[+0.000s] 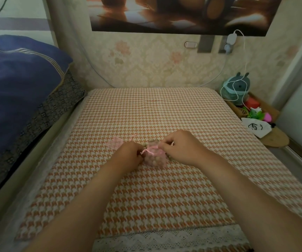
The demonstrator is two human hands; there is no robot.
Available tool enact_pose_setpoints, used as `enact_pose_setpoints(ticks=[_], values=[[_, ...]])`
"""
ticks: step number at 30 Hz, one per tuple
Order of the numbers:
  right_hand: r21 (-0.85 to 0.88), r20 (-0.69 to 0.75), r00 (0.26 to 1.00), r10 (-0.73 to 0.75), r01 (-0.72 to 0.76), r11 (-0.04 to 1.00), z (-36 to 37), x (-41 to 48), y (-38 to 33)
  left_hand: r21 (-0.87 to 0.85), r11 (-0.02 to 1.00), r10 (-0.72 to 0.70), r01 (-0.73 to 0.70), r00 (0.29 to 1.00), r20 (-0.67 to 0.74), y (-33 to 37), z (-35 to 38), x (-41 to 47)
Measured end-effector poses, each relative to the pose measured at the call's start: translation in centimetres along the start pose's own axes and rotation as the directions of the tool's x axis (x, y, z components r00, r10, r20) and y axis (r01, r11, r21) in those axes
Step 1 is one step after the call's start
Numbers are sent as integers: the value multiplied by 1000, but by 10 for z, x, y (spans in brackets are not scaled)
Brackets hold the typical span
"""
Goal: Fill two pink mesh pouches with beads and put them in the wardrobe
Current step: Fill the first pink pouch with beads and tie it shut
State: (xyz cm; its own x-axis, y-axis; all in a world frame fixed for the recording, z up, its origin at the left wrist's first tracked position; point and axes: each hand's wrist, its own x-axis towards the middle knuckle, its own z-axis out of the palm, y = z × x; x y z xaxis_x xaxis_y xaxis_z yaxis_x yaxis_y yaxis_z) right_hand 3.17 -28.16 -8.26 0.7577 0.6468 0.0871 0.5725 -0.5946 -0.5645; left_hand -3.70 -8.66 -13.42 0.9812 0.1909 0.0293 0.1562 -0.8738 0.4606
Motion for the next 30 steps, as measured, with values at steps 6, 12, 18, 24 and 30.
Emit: enact_pose_setpoints(ticks=[6, 12, 18, 24, 30], values=[[6, -1, 1000, 8, -8, 1000, 1, -2, -2, -251, 965, -143, 78, 958, -250, 9, -22, -2], [-7, -2, 1000, 4, -4, 1000, -1, -4, -7, -418, 907, -79, -45, 958, -275, 43, -45, -14], [-13, 26, 1000, -4, 4, 1000, -3, -7, -7, -283, 952, 62, -120, 976, -207, 49, -31, -19], [-5, 32, 999, -5, 5, 1000, -5, -7, -4, -222, 969, 80, -111, 986, -146, 51, -30, -16], [25, 39, 999, -12, 11, 1000, -1, -3, -5, -152, 988, 16, -34, 993, -117, 46, -35, -18]])
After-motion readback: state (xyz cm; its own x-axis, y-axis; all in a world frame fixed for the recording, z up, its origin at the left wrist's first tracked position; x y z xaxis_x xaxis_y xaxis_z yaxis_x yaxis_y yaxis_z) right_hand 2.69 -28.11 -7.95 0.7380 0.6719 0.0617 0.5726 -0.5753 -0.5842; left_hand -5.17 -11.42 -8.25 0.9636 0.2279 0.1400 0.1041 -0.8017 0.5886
